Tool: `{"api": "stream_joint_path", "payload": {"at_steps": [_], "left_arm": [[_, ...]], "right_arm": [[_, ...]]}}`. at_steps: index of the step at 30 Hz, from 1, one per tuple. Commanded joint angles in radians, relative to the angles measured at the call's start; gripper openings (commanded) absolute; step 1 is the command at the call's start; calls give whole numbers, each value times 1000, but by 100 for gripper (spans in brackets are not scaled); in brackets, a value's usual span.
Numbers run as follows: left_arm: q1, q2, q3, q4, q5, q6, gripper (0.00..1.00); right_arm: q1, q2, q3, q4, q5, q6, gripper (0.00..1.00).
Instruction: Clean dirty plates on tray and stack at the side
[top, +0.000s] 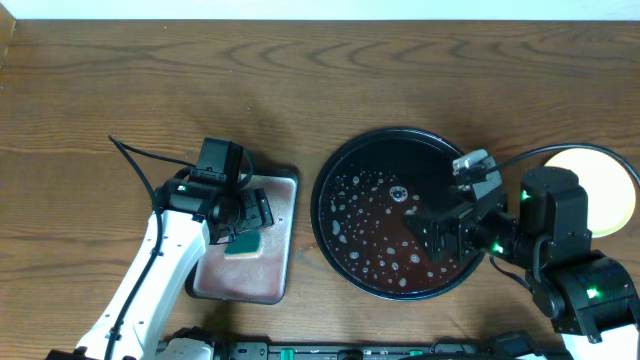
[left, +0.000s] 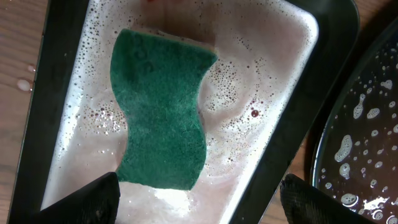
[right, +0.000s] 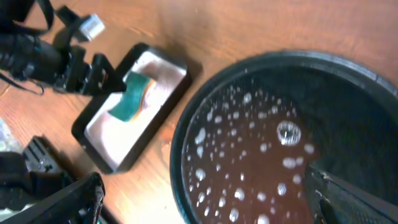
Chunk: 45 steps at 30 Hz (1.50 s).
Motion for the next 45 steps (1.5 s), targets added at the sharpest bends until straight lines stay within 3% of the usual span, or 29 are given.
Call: {"api": "stream_joint_path", "payload": {"at_steps": [1,10,18,22,30,35,45], "left_arm": [[4,-1,26,-3,-2,6,83],[4,-1,26,-3,-2,6,83],[4,-1,26,-3,-2,6,83],[4,-1,26,-3,-2,6,83],[4,-1,26,-3,-2,6,83],[4,-1,26,-3,-2,6,83],[4,-1,26,-3,-2,6,83]], "right_arm": [[-3,-10,10,-9,25,-10,99],[-8,-205,-39,204,103,-229,99],[-107,-495,-390,374,150,-220,99],[-191,-639,-606,520,150,-114,99],[-230,-850,-846,755,182,-82,99],[-231,-851,-952,915,187,-82,99],[-230,-851,-948,848,188,-82,99]]}}
